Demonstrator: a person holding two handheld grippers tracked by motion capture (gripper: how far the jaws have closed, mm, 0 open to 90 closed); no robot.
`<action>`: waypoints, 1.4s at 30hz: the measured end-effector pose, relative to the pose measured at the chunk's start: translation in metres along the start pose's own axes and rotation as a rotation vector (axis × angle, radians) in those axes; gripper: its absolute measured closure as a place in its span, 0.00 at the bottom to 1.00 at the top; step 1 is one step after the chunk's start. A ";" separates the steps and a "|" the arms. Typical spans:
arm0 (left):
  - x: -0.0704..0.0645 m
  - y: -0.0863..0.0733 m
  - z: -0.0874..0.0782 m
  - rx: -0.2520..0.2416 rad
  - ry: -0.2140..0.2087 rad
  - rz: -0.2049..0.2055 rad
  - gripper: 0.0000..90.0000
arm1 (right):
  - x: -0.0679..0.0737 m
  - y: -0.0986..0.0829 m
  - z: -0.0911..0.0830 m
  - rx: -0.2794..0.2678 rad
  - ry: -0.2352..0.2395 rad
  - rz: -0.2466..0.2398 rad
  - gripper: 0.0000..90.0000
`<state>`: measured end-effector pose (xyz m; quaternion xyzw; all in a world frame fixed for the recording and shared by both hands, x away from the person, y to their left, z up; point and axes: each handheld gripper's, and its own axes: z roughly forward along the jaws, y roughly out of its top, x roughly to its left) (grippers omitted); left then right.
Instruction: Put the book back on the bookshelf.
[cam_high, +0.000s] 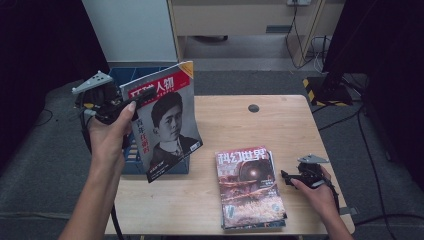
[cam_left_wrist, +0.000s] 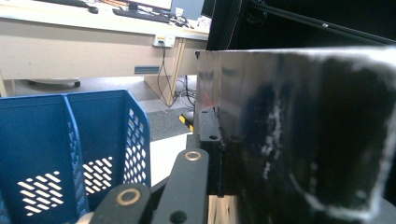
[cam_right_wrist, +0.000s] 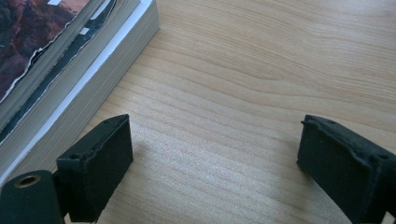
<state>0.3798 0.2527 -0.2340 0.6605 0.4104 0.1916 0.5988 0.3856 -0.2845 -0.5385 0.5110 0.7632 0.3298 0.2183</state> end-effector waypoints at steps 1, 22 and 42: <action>0.001 0.000 -0.001 -0.003 0.003 0.000 0.96 | 0.000 0.000 0.000 0.000 0.000 0.000 0.12; 0.037 0.003 -0.034 -0.026 0.113 -0.013 0.96 | 0.000 0.000 0.000 0.004 0.000 0.004 0.11; 0.065 -0.001 -0.070 -0.030 0.178 -0.014 0.96 | 0.001 0.000 0.000 0.007 -0.001 -0.003 0.11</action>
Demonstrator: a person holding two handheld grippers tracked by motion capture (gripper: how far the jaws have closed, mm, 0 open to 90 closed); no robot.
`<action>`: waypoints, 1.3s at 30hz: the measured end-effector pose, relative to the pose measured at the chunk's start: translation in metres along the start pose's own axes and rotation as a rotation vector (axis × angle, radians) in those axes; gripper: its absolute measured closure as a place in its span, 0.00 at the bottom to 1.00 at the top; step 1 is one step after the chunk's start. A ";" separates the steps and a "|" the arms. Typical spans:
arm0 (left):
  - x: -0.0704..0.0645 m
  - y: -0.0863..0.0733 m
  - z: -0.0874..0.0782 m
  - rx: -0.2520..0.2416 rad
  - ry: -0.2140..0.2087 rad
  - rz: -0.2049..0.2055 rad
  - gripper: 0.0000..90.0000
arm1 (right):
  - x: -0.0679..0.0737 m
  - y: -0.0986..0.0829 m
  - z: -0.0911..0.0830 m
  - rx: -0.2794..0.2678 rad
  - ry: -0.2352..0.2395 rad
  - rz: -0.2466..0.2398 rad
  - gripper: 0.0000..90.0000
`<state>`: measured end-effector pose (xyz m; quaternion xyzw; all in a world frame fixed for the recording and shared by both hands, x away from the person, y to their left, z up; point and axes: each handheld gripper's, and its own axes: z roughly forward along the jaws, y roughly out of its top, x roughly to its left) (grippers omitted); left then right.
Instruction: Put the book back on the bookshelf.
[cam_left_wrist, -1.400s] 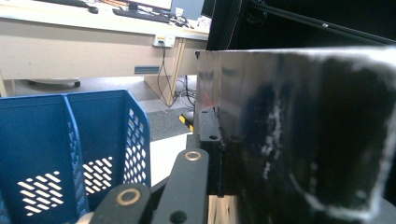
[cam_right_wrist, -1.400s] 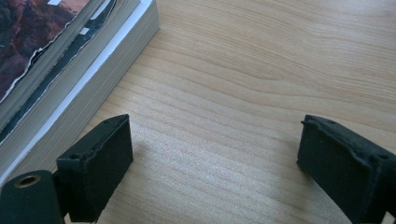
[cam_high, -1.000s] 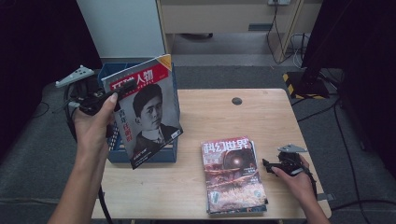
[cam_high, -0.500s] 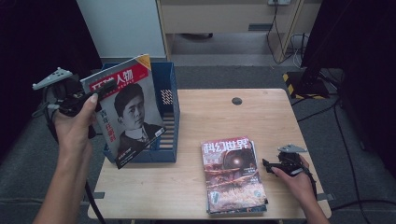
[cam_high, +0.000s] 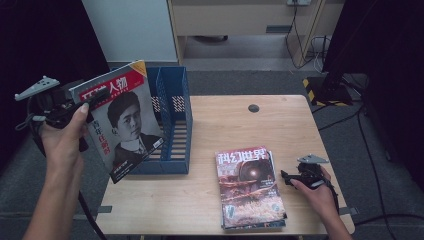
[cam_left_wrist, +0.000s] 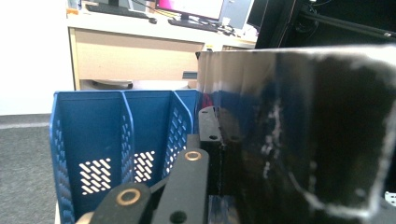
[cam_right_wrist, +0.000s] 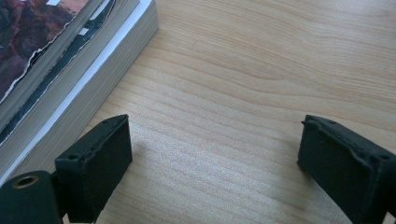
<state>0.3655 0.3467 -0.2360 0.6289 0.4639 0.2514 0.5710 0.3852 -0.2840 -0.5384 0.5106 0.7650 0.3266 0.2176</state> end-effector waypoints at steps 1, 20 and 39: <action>0.003 -0.001 -0.001 -0.003 0.003 -0.007 0.96 | 0.000 0.000 0.000 0.000 0.000 0.000 0.11; 0.020 -0.003 -0.008 -0.017 0.034 -0.031 0.96 | 0.002 0.000 0.000 -0.001 0.000 0.002 0.10; 0.037 0.000 -0.029 -0.040 0.084 -0.040 0.96 | 0.002 0.000 0.000 -0.001 0.000 0.000 0.10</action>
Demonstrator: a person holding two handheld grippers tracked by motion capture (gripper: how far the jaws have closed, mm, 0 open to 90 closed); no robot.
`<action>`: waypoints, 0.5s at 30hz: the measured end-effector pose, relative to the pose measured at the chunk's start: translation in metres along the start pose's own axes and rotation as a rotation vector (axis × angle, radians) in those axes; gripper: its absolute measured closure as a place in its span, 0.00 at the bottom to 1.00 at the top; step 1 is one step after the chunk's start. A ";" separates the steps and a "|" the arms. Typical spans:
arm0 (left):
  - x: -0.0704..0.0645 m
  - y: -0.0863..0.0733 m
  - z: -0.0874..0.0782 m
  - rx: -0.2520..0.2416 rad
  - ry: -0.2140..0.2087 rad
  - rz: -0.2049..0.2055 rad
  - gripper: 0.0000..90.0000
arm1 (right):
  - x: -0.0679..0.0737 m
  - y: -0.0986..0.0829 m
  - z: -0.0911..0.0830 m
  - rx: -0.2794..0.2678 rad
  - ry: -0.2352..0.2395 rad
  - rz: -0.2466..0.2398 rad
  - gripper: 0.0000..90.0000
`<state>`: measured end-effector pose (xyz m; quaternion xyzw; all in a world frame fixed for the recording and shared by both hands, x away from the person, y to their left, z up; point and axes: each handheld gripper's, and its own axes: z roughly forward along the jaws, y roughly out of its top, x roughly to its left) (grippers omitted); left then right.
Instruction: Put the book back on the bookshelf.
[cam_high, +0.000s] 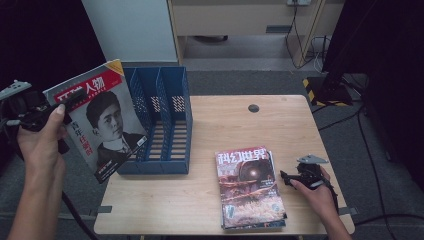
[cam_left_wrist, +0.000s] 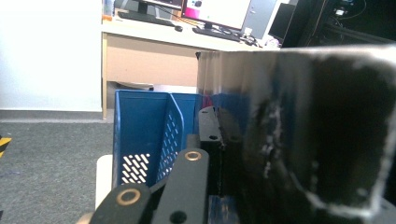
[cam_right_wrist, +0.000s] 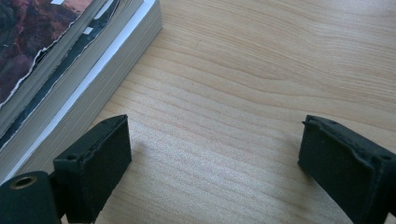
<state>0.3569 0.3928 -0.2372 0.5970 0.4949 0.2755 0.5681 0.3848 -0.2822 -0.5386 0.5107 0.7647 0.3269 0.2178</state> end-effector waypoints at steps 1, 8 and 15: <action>0.001 0.000 -0.001 0.000 0.002 -0.001 0.96 | 0.000 0.000 0.000 0.000 0.000 0.000 0.10; 0.006 0.001 -0.006 -0.004 0.021 -0.004 0.96 | 0.000 0.000 0.000 0.000 0.000 0.002 0.10; 0.013 0.003 -0.011 -0.009 0.044 -0.002 0.96 | 0.000 0.000 0.000 0.000 0.000 0.002 0.10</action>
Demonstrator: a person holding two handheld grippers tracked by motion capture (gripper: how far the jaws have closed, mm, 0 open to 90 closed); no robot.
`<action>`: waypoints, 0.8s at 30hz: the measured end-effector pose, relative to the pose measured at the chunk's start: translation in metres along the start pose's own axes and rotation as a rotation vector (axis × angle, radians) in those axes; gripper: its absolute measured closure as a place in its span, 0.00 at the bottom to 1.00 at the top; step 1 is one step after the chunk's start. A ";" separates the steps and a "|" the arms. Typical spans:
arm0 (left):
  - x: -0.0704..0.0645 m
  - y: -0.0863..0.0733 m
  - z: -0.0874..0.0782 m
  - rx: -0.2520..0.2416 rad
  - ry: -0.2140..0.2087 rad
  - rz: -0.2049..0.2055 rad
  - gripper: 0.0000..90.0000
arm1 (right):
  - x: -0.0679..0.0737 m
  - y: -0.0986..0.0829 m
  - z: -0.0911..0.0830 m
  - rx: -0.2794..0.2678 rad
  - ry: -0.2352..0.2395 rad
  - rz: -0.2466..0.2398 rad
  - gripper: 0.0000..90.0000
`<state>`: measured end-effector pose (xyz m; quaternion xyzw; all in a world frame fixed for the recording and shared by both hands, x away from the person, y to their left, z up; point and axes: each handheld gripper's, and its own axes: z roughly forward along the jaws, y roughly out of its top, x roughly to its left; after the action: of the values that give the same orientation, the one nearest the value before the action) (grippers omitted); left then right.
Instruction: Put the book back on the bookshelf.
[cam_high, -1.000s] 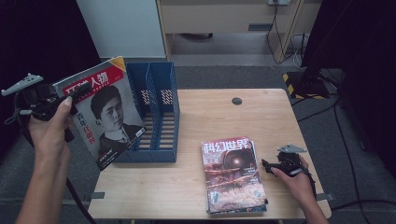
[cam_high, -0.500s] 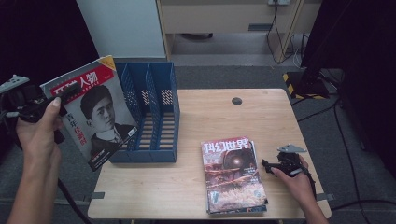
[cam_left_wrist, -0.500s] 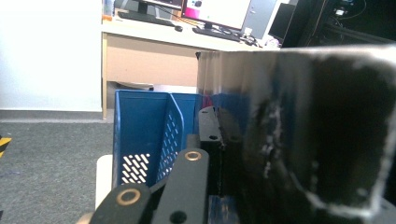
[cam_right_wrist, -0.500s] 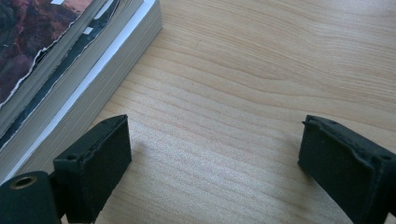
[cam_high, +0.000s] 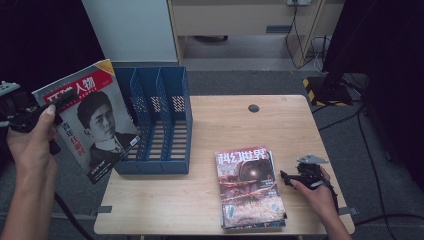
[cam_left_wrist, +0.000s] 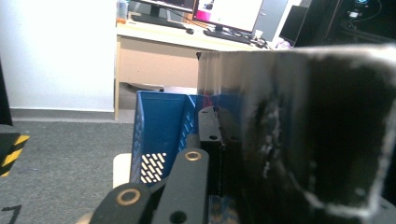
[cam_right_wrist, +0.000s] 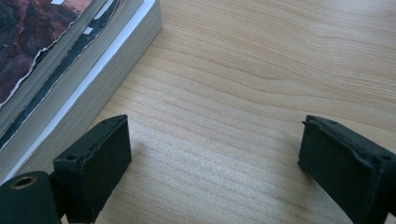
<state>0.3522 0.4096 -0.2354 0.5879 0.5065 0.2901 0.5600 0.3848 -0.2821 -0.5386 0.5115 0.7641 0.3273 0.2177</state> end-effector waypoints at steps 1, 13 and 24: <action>0.001 0.000 0.000 -0.001 0.004 -0.002 0.96 | 0.000 0.000 0.000 0.000 0.000 0.000 0.10; 0.012 0.008 0.005 0.016 0.058 0.023 0.96 | 0.000 0.000 0.000 0.001 0.001 -0.003 0.10; 0.019 0.008 0.021 0.005 0.056 0.010 0.96 | 0.000 0.000 0.000 0.000 0.000 0.000 0.10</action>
<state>0.3795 0.4204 -0.2366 0.5838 0.5196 0.3079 0.5426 0.3848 -0.2821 -0.5386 0.5114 0.7642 0.3273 0.2177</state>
